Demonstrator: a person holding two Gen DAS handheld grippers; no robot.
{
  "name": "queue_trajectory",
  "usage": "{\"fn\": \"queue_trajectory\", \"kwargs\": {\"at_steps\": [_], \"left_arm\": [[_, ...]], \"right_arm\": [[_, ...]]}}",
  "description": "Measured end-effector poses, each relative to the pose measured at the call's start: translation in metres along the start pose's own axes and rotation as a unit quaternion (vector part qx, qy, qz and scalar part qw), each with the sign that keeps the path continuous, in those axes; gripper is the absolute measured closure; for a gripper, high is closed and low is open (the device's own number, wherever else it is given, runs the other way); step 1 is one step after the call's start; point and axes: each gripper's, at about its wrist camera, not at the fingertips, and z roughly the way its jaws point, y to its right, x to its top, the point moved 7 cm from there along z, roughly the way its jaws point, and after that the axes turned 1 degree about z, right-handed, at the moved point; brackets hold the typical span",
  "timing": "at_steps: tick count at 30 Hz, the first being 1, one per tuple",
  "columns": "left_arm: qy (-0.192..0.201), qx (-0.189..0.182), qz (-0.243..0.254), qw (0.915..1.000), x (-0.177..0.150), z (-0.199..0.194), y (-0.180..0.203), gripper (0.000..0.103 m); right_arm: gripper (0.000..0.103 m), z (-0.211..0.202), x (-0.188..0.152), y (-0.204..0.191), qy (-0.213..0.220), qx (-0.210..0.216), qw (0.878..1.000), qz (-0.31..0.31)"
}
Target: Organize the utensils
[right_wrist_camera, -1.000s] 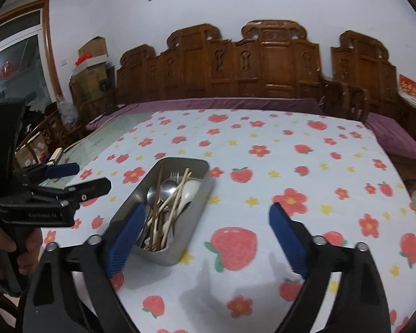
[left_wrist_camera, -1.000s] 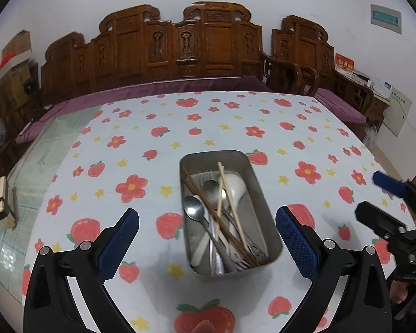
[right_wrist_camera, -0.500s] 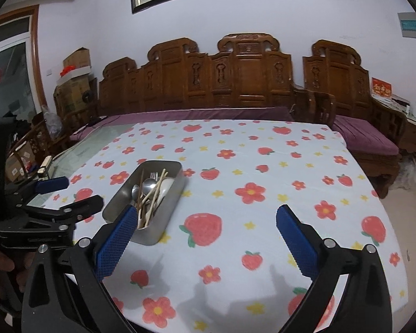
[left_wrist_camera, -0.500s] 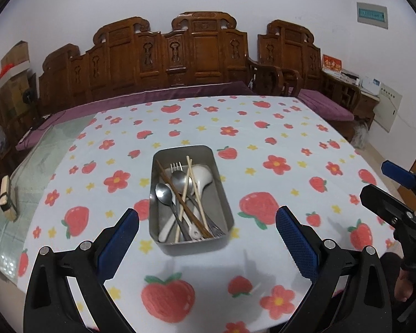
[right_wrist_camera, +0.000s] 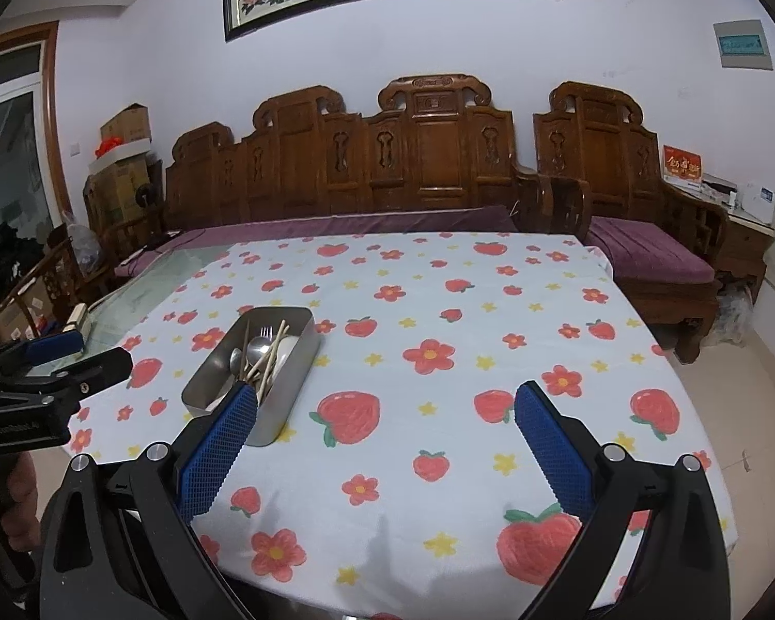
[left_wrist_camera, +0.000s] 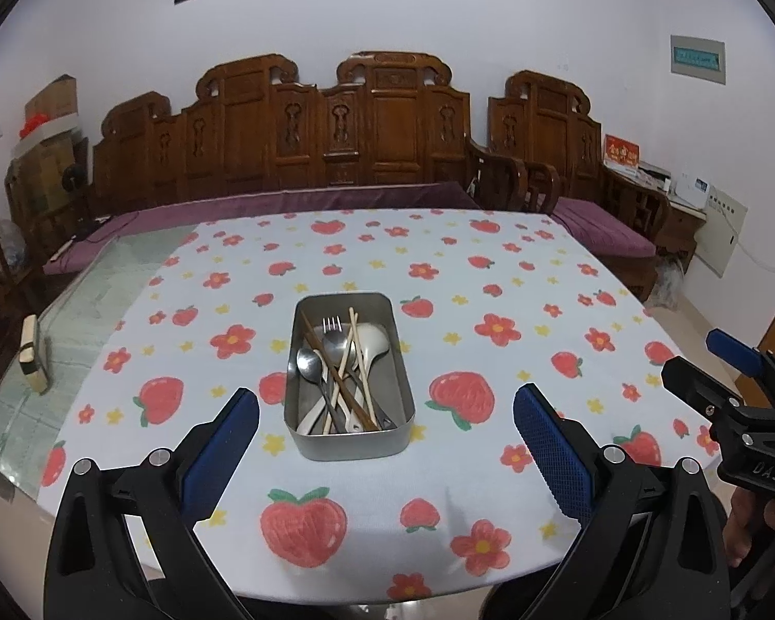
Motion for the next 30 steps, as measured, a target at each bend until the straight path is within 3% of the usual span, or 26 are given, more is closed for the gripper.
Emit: {"fn": "queue_trajectory", "kwargs": {"at_steps": [20,30], "left_arm": [[0.099,0.015,0.003,0.9950,0.053,-0.094,0.010,0.008],[0.112,0.017,-0.001,0.9935,0.054,-0.109,0.011,0.008]], "right_arm": [[0.003,-0.092,0.060,-0.015,0.100,-0.002,0.995,-0.015],[0.003,-0.109,0.068,-0.019,0.116,-0.006,0.993,-0.019]]}}
